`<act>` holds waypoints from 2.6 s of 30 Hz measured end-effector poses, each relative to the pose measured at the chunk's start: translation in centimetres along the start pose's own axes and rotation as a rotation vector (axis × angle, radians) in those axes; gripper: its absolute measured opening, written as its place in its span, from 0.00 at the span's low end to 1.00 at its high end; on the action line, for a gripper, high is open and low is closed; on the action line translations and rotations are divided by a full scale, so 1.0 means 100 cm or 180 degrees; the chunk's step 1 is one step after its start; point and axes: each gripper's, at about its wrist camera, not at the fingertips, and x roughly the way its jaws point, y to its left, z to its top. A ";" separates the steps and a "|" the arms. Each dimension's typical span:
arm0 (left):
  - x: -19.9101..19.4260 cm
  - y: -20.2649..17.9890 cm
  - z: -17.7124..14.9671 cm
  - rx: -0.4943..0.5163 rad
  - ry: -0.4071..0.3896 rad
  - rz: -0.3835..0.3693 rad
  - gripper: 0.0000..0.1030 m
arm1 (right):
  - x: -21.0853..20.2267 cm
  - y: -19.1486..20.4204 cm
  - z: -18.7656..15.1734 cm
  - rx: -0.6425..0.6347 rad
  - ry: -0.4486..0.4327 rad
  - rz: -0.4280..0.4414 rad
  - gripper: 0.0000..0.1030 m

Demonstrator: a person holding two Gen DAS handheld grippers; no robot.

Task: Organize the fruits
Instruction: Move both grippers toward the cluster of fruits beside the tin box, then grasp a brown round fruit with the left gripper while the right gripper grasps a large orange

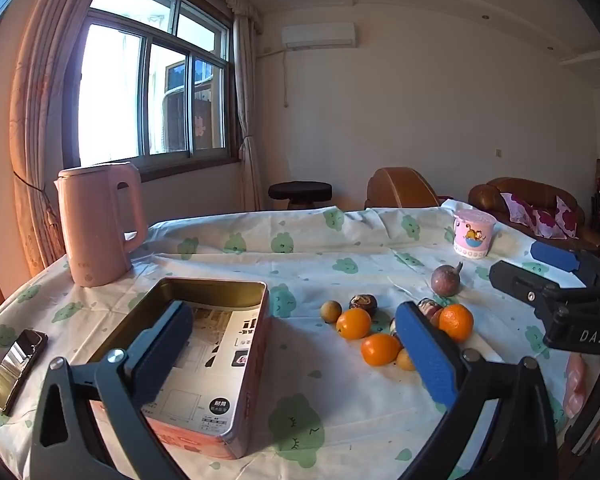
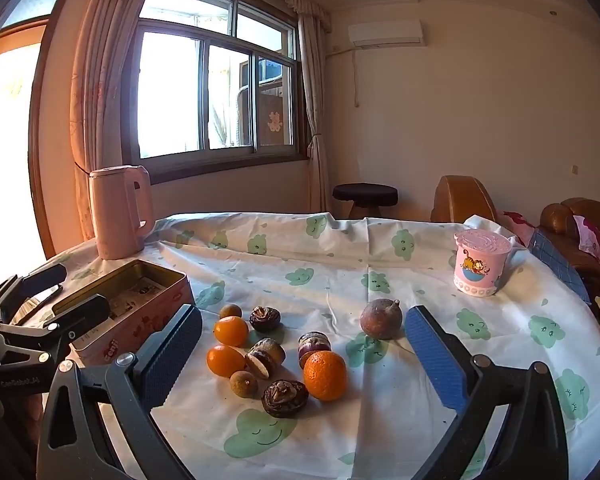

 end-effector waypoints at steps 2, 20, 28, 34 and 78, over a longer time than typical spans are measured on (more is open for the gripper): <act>0.000 0.002 -0.001 -0.0004 0.0004 -0.0002 1.00 | 0.001 0.000 -0.001 0.0002 0.0007 0.0005 0.99; 0.000 0.004 -0.004 -0.0008 0.0012 0.0012 1.00 | 0.004 0.003 -0.005 -0.0024 0.0012 0.0003 0.99; 0.003 0.003 -0.007 -0.0005 0.0043 0.0020 1.00 | 0.006 0.002 -0.006 -0.0040 0.0008 -0.0012 0.99; 0.009 -0.003 -0.008 0.0022 0.0085 0.0005 1.00 | 0.011 -0.003 -0.015 -0.0310 0.0051 -0.0151 0.99; 0.082 -0.127 -0.016 0.0853 0.0901 -0.0906 0.56 | 0.065 -0.085 -0.026 0.0345 0.0942 -0.0205 0.38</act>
